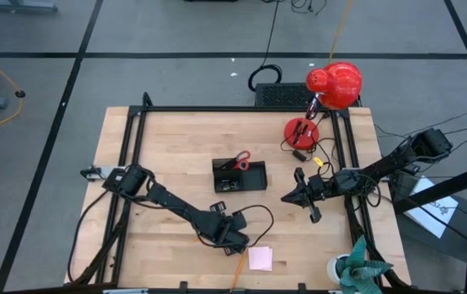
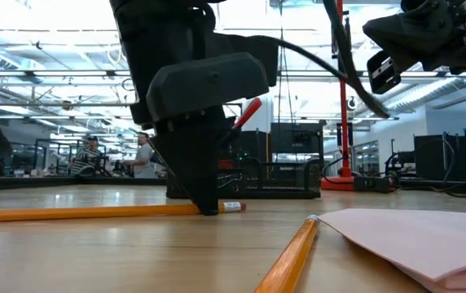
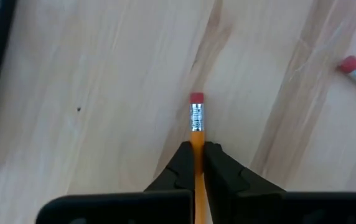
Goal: Pick and place office supplies into organizer
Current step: Put the left pencil into the desk organizer
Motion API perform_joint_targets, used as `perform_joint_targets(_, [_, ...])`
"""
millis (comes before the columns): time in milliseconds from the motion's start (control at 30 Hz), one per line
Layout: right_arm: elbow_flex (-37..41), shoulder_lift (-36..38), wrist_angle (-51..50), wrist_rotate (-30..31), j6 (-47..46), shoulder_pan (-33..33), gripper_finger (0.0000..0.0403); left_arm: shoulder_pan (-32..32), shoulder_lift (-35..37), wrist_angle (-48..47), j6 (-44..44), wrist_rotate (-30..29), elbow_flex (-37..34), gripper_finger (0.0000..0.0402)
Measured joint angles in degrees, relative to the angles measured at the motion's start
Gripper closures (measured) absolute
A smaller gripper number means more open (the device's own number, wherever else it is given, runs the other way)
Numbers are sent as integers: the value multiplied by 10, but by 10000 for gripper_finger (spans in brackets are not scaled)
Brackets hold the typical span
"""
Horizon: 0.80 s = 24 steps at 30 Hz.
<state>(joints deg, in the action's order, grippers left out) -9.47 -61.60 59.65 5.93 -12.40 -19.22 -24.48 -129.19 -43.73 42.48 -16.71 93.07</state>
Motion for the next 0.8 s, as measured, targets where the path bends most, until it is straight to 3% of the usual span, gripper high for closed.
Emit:
perform_joint_targets(600, [0, 0, -4, 0, -4, 0, 403, 2, 35, 108, -87, -42, -1, 397])
perform_joint_targets(800, [0, 0, -11, 0, -4, 0, 403, 7, 66, 125, -117, -56, 1, 374])
